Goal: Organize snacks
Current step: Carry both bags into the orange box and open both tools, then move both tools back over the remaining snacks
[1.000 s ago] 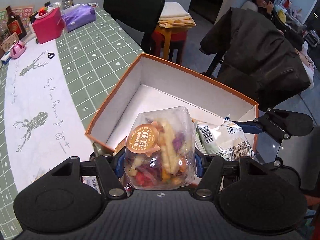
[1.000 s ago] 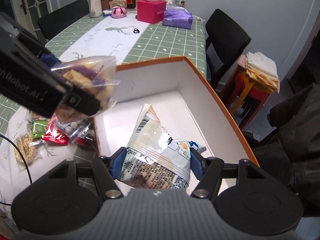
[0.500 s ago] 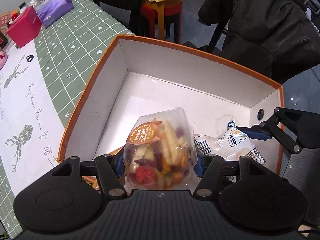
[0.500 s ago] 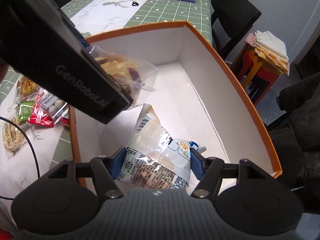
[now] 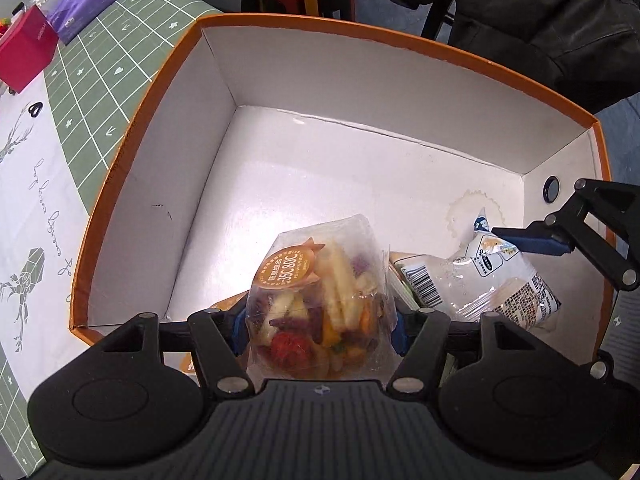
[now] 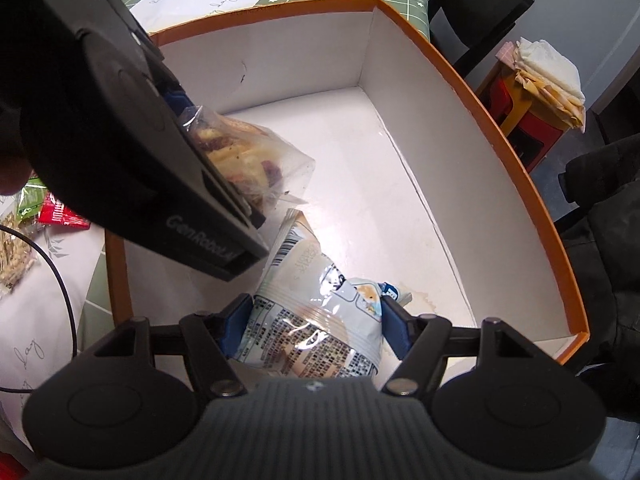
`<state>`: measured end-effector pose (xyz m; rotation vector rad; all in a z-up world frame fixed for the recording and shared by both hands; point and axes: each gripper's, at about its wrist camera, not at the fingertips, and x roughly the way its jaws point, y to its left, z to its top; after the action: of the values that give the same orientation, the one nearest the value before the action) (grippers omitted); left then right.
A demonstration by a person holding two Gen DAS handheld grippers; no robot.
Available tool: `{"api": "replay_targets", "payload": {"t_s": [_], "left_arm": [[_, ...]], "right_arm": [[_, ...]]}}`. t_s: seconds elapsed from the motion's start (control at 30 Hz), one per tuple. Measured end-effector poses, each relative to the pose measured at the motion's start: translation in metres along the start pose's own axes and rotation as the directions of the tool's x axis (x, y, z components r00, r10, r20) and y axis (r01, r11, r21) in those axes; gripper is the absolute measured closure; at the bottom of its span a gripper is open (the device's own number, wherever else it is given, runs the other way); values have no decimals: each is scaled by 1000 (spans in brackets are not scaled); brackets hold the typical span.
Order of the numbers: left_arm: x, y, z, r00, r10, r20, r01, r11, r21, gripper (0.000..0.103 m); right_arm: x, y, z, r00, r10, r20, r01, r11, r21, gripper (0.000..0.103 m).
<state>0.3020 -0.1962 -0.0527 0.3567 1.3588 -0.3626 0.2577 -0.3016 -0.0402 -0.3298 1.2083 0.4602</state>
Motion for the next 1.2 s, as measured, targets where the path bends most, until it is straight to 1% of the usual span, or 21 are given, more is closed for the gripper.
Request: {"api": "replay_targets", "payload": {"t_s": [0.07,0.13,0.2,0.23,0.3,0.4,0.67,0.77,0.9,1.03,1.2], "left_arm": [[0,0,-1,1000,3,2,-3,1000,-5,25],[1,0,0,1000,6,-2,-6,1000,-14,21],[0,1,0,1000,-1,0,1,1000,-26,19],[-1,1,-1,1000,-12,5,12,999,-30,19],[-6,3,-1,999,-39,18,40,998,-41,18],[-18,5,-1,997,-59,54,62,997,-55,18],[-50,10,-13,992,-81,101,89,993,-75,18],[-64,12,-19,991,-86,104,97,990,-102,18],[-86,15,-30,989,-89,118,105,985,-134,18],[-106,23,-49,987,-86,134,106,982,-156,18],[-122,40,-82,987,-87,138,113,975,-194,18]], "right_arm": [[1,0,1,1000,-5,-3,5,1000,-4,35],[0,1,1,1000,-16,-6,16,1000,-9,34],[-1,1,1,1000,-27,-1,27,1000,-16,32],[-2,1,1,999,-38,2,38,999,-19,30],[-4,0,1,999,-53,4,53,998,-18,24],[-9,-3,0,999,-47,13,47,999,-1,21],[-26,3,1,997,-68,44,68,998,-1,18],[-36,8,1,995,-76,61,76,997,-5,18],[-52,16,2,992,-79,94,81,996,-21,15],[-69,31,3,988,-79,132,86,995,-48,15],[-86,52,3,983,-31,183,49,995,-91,15]]}}
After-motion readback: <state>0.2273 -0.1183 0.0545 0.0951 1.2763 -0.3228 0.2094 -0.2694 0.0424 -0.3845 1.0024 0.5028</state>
